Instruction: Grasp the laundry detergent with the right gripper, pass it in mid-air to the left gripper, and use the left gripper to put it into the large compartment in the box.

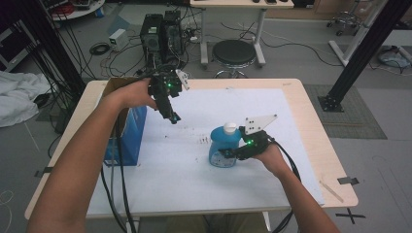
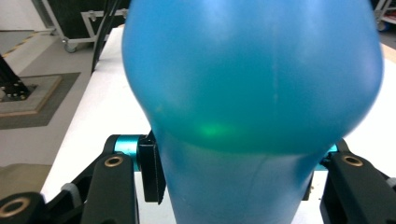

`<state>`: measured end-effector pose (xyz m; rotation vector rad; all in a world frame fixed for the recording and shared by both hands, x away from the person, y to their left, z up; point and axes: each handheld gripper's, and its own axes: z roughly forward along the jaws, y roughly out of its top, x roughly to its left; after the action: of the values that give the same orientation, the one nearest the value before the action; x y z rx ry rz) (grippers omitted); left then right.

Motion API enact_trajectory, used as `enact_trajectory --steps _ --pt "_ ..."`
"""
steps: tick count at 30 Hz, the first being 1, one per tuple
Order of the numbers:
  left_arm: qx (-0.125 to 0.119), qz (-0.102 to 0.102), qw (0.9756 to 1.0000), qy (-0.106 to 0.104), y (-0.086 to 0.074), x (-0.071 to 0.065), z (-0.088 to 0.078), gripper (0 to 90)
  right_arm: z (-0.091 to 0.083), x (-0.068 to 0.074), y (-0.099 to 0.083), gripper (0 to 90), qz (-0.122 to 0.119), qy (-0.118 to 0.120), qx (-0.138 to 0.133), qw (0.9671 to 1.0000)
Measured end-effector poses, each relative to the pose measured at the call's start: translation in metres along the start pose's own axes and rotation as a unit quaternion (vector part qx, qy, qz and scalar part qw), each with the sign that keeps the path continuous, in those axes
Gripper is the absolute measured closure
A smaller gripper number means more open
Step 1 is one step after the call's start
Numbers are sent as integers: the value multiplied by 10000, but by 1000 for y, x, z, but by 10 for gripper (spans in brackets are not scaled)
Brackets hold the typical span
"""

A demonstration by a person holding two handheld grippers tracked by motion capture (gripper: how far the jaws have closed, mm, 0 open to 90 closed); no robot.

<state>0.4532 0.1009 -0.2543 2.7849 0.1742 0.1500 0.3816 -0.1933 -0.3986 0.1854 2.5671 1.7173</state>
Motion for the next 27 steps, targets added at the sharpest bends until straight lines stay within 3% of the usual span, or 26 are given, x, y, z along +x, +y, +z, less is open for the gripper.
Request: enact_trajectory --steps 5,10,22,27 --pt "-42 45 10000 -6 3 -5 -3 46 -1 5 4 441 -60 -82 53 9999" --pt "-59 90 9999 8 5 -11 -7 46 -11 7 12 442 2 -122 -66 9999" --pt "-250 252 9993 -78 26 -42 -21 46 -38 13 44 441 -91 -144 166 9997" --pt "-250 424 9987 -130 39 -58 -27 46 -42 14 55 440 -173 -100 256 9995"
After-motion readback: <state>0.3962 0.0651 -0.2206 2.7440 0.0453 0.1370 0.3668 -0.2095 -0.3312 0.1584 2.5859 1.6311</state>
